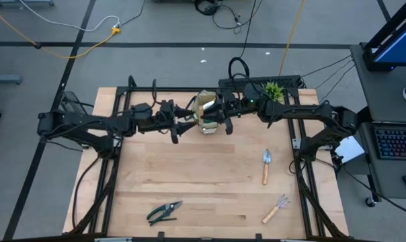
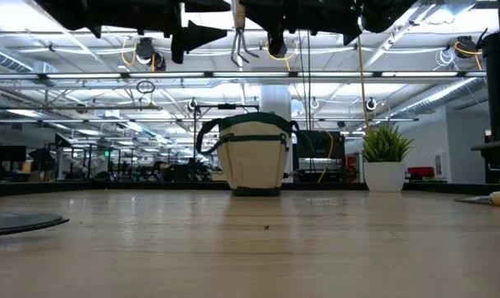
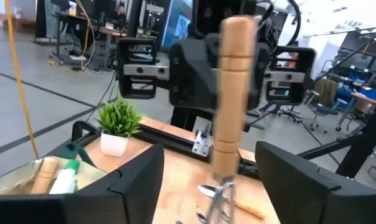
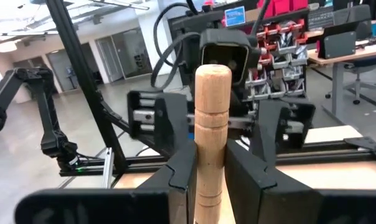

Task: Pick & Place Garden tools in Gardening bag
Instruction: Put the top brown hand rake into the gardening bag

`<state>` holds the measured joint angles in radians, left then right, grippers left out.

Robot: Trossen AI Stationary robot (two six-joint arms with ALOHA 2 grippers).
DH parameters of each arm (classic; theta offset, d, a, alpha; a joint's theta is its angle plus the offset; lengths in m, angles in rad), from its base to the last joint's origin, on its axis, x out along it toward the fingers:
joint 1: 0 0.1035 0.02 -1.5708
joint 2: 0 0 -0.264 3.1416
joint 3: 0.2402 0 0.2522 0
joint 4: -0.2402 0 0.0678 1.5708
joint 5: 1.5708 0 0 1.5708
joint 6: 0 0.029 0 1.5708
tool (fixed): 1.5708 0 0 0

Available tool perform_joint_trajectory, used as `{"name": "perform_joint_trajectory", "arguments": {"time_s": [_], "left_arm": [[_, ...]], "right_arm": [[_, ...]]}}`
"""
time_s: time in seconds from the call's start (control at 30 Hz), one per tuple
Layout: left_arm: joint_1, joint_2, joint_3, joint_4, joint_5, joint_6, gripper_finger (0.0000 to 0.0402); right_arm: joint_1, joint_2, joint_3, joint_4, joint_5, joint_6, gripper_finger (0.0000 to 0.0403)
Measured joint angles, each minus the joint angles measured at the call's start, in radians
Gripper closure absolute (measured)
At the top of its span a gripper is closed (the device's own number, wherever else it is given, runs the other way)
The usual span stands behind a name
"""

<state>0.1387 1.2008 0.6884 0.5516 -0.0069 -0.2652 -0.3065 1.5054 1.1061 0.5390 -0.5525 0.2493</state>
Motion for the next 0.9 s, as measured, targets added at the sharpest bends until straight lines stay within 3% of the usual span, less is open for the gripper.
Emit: {"name": "perform_joint_trajectory", "arguments": {"time_s": [0.33,0.73,0.9], "left_arm": [[-0.018,0.119,0.112,-0.034,0.037,-0.005,0.0126],[-0.018,0.177,0.191,-0.107,0.062,-0.011,0.0126],[-0.018,0.176,0.193,-0.109,0.06,-0.031,0.0151]], "right_arm": [[0.0,-0.001,0.0,-0.021,-0.003,-0.001,0.0349],[0.0,-0.001,0.0,-0.042,-0.029,-0.008,0.0348],[0.0,-0.001,0.0,-0.046,-0.038,-0.008,0.0348]]}}
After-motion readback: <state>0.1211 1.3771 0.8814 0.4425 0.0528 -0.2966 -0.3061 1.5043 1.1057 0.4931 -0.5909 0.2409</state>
